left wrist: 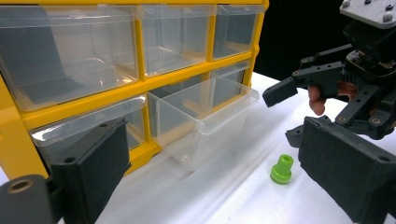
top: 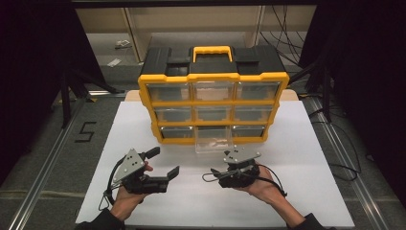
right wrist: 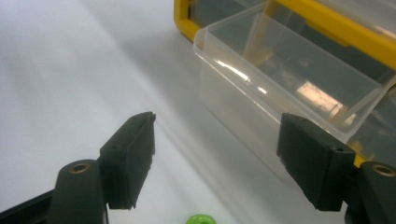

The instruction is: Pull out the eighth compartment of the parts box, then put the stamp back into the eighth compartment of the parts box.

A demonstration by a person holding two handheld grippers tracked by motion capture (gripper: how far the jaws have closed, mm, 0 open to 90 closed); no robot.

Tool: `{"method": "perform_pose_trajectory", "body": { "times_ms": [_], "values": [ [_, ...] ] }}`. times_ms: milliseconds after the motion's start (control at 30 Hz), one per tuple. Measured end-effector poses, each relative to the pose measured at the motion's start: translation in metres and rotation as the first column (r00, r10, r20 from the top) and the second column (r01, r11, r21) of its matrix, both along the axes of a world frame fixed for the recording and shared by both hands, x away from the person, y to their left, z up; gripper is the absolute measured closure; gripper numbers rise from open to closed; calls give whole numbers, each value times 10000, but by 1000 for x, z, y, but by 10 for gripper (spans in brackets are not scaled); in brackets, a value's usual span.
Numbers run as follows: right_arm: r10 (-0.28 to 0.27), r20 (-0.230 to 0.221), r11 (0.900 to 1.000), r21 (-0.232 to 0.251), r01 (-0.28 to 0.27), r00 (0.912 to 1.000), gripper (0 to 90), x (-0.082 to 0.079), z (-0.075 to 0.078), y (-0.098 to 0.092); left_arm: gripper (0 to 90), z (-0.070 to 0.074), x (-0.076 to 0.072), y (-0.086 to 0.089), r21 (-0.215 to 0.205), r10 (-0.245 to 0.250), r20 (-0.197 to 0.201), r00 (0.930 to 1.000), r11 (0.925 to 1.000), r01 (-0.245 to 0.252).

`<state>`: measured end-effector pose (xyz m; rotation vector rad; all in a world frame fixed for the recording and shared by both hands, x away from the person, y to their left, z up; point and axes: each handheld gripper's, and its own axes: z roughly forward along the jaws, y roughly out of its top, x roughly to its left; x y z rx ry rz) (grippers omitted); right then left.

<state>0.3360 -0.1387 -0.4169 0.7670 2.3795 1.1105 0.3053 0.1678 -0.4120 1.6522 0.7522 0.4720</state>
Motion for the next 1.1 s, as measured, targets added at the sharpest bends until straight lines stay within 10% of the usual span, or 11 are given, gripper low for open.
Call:
{"method": "perform_pose_trajectory", "body": {
  "times_ms": [1100],
  "values": [
    [-275,-1592,9938,-1104,99,9869,257,9,-17,-11,87,0,0,-1,19,-10,-8,10000,10000,10]
  ]
}}
